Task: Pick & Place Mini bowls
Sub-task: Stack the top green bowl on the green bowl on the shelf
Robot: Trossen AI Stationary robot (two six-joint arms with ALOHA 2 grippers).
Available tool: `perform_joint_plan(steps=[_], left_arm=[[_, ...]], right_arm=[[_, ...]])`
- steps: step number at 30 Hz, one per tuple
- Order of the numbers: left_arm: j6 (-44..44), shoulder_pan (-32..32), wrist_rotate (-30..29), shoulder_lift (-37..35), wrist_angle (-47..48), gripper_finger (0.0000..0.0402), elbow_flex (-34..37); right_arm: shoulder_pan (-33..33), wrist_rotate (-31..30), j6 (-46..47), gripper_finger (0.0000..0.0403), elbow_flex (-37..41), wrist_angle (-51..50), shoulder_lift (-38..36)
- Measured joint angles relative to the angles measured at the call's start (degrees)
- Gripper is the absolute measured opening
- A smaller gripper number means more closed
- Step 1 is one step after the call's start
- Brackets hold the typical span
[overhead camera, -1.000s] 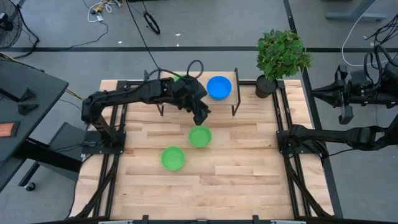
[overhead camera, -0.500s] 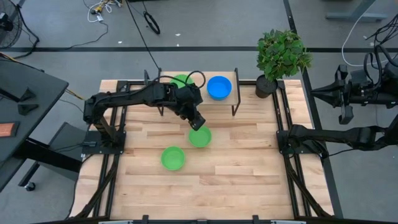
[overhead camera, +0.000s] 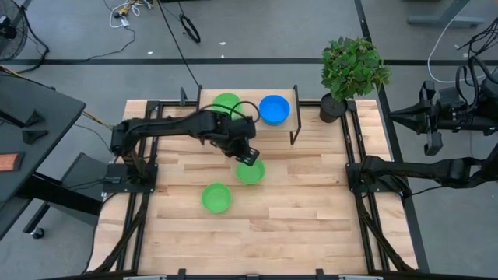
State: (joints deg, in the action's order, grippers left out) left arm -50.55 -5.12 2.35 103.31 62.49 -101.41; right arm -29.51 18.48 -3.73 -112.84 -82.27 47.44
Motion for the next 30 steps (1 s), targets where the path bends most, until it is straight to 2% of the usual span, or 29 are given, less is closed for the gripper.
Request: perform_joint_plan(steps=[18,25,30], left_arm=[[-2.87,1.53,0.36,8.82,3.21,0.0126,0.02],[1.63,3.07,-2.58,9.4,5.54,0.0126,0.0],[-3.41,3.25,-3.22,9.4,5.99,0.0126,0.61]], right_arm=[[0.01,0.01,0.0,0.0023,0.0,0.0,0.0],[0.01,0.02,0.0,0.0023,0.0,0.01,0.0],[0.0,0.02,0.0,0.0023,0.0,-0.02,0.0]])
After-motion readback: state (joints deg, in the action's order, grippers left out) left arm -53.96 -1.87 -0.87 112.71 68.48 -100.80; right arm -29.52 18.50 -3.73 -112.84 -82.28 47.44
